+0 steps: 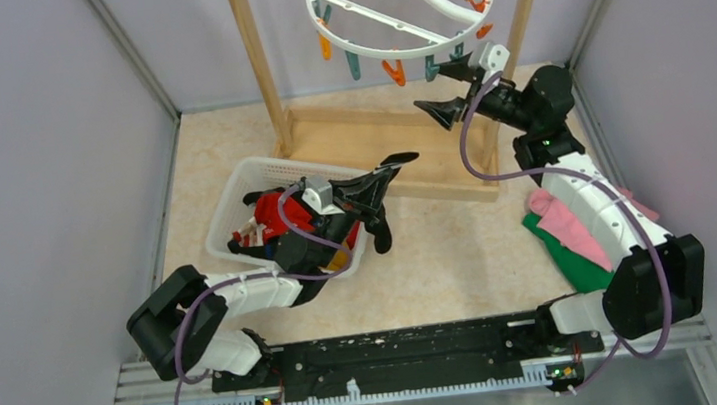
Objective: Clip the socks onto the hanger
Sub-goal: Open the clamp at the hanger.
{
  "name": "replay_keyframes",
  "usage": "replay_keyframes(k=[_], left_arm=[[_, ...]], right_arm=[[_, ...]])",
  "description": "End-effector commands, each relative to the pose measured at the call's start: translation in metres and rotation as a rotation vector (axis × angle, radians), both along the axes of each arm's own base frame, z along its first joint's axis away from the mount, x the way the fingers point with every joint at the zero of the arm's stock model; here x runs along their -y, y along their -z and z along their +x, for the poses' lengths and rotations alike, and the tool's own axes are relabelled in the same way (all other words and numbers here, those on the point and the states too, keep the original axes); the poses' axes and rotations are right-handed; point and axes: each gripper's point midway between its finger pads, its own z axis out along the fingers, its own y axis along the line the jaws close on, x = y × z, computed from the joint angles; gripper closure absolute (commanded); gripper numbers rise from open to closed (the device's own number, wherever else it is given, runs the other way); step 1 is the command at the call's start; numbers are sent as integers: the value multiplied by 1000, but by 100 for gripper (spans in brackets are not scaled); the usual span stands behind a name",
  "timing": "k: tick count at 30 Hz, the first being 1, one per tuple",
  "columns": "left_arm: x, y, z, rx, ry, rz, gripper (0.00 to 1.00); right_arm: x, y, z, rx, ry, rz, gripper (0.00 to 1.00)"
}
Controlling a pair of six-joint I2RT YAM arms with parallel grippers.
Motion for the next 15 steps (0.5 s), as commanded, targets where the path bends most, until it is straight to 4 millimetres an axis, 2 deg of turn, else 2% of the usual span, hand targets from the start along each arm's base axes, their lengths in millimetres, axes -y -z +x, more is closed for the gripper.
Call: replay_keyframes(k=[1, 8, 15], left_arm=[[-6, -27, -8, 64, 19, -66, 100], [-3, -28, -8, 67, 25, -61, 100], [-2, -29, -7, 70, 26, -54, 100]], right_arm=[[1, -37, 4, 101, 28, 50, 30], [1, -49, 9, 119, 42, 81, 28], [-10, -54, 3, 134, -7, 88, 29]])
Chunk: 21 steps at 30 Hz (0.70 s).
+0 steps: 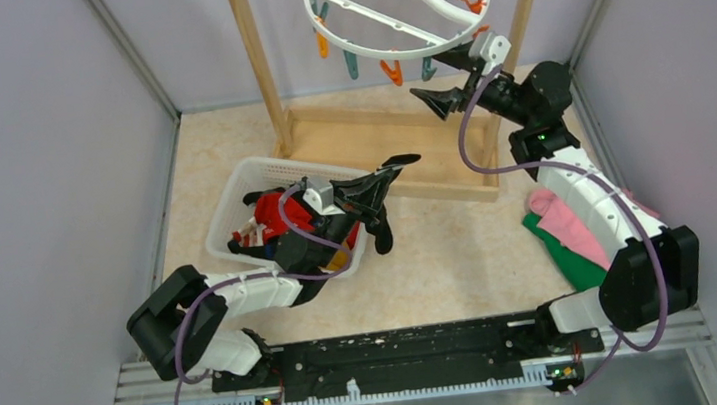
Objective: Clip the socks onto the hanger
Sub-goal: Open the clamp at the hanger.
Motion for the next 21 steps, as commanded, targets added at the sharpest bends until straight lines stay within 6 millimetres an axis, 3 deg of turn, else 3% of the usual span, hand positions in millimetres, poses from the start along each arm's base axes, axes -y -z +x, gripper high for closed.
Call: replay_keyframes(k=[1, 21], left_arm=[[-4, -29, -4, 60, 10, -61, 100], [-6, -27, -7, 42, 14, -41, 100]], right_arm=[[-8, -35, -10, 95, -41, 36, 29], [-11, -51, -21, 89, -46, 106, 30]])
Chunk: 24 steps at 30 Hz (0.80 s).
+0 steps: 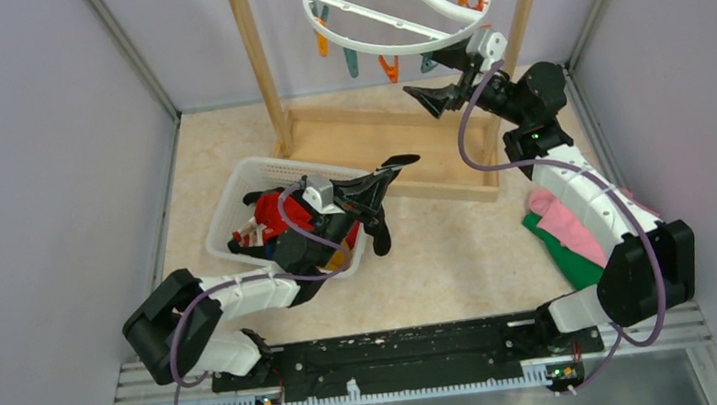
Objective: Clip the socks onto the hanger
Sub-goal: Open the clamp at the hanger.
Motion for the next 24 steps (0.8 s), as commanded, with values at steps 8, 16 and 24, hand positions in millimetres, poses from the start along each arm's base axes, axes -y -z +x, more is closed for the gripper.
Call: replay_keyframes(k=[8, 16, 24], left_arm=[[-4, -30, -9, 54, 30, -59, 100], [-2, -31, -10, 54, 38, -59, 100], [-2, -32, -10, 49, 41, -61, 100]], right_arm=[[5, -44, -21, 96, 5, 70, 30], [9, -48, -23, 103, 21, 88, 29], [10, -51, -23, 112, 26, 94, 27]])
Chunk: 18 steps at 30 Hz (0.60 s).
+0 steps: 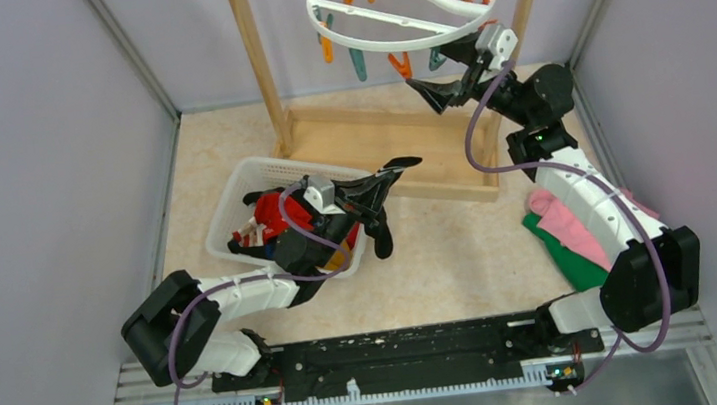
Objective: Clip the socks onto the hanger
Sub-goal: Open the clamp at the hanger.
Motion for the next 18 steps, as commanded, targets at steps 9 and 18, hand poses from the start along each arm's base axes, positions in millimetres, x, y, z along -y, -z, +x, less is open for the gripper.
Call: replay_keyframes(k=[9, 18], left_arm=[[-5, -35, -8, 54, 20, -79, 100], [1, -36, -12, 61, 60, -70, 100]], right_arm=[[6, -30, -21, 54, 5, 68, 23], [11, -28, -29, 70, 12, 77, 20]])
